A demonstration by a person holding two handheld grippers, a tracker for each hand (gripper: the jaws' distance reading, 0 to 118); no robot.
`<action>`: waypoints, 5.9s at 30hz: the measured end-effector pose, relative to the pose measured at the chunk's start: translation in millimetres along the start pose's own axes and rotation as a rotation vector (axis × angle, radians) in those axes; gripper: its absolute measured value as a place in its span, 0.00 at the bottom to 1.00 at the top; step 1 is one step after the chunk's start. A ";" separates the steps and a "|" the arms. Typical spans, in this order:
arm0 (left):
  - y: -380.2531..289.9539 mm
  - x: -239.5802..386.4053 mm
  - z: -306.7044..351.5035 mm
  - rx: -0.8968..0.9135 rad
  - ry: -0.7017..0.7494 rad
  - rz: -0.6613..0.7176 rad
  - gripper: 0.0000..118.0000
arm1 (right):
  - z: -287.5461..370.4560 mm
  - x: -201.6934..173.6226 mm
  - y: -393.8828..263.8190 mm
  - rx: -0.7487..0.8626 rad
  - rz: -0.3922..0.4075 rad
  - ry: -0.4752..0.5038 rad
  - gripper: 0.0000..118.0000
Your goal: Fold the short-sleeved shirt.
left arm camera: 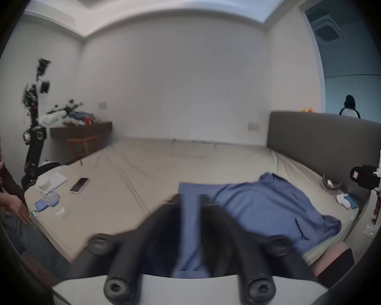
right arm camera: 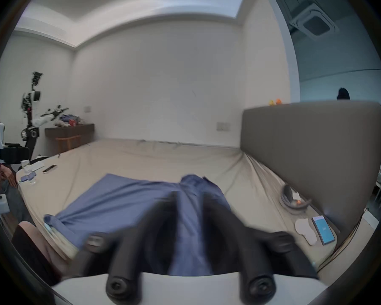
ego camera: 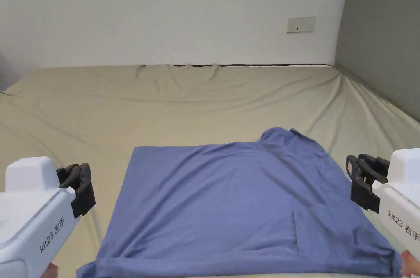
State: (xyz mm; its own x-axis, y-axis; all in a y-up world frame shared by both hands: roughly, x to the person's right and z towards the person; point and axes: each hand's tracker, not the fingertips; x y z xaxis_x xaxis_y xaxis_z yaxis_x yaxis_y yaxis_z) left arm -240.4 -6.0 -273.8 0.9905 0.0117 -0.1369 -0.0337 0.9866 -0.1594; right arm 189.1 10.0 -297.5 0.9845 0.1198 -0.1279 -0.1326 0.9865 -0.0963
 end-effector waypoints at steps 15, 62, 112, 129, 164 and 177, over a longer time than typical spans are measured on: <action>-47.2 -39.5 -37.9 -0.505 -0.296 -0.025 0.00 | 4.8 -20.5 -29.8 -0.073 0.047 0.147 0.00; -86.5 -50.7 -97.9 -0.701 -0.245 -0.016 0.00 | -111.2 120.7 -158.0 -0.779 -0.053 0.064 0.17; 10.4 -1.9 -77.1 -0.077 -0.034 0.063 0.64 | -94.0 58.5 -14.3 -0.127 -0.155 -0.082 0.57; -56.3 -8.6 -56.0 -0.241 -0.104 -0.061 0.00 | -35.1 9.8 -42.4 -0.135 0.016 0.009 0.00; -113.6 6.6 -198.8 -0.645 -0.124 -0.174 0.04 | -99.7 66.9 -81.8 -0.427 -0.137 0.045 0.01; -98.6 -6.2 -192.1 -0.648 -0.126 -0.079 0.04 | -187.8 133.1 -179.5 -0.831 -0.329 0.020 0.44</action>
State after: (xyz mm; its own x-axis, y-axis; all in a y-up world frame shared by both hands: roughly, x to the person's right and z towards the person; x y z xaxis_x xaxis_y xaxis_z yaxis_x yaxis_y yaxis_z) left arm -268.8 -134.5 -445.1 1.0000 0.0007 0.0080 0.0053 0.6885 -0.7252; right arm 322.4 -172.1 -482.6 0.9862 -0.1647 0.0156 0.1082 0.5704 -0.8142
